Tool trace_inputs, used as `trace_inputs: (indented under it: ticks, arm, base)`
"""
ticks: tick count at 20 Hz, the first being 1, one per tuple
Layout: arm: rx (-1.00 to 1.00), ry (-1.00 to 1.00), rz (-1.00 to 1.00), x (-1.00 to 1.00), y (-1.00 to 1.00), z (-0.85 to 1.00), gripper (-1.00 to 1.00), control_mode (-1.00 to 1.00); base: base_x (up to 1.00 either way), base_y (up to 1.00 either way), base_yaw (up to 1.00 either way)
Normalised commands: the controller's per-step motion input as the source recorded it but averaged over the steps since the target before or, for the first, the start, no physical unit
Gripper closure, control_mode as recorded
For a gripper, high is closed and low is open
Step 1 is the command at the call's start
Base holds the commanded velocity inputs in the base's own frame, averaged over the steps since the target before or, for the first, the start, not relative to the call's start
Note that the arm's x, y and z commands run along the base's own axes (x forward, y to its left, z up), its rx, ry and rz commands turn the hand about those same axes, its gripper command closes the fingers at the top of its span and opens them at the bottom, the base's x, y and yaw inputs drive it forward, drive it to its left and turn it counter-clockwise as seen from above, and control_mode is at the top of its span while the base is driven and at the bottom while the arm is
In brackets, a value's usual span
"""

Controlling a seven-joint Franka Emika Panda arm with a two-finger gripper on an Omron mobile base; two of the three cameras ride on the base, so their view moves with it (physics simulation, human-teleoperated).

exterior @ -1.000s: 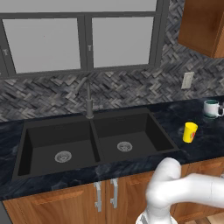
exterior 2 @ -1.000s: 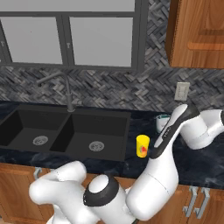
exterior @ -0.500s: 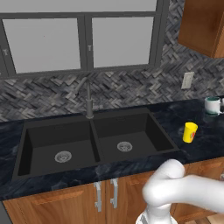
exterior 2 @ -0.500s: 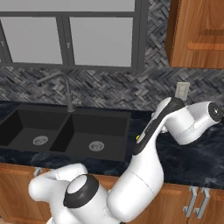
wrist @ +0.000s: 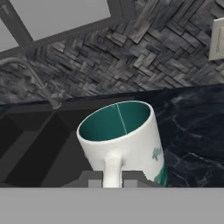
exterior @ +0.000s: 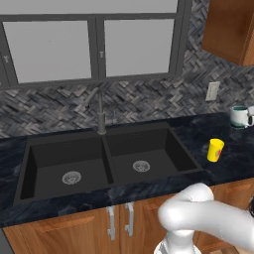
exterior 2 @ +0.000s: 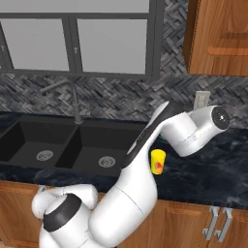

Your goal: Place the mug in the left basin and the cup in the right basin of the sink.

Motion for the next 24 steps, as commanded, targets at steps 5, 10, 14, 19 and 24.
trace_inputs:
  ticks: [5,10,14,19,24]
  arm:
    - [0.00,0.00,0.00,-0.20,0.39,0.30,1.00,-1.00]
    - [0.00,0.00,0.00,-0.20,0.41,0.27,1.00,-1.00]
    - [0.00,0.00,0.00,-0.17,0.42,0.24,1.00,-1.00]
    - [0.00,0.00,0.00,-0.15,0.46,0.18,1.00,-1.00]
    - [0.00,0.01,0.00,-0.14,0.49,0.14,1.00,-1.00]
  base:
    - [0.00,0.00,0.00]
    - [0.00,0.00,0.00]
    - [0.00,0.00,0.00]
    - [0.00,0.00,0.00]
    - [0.00,0.00,0.00]
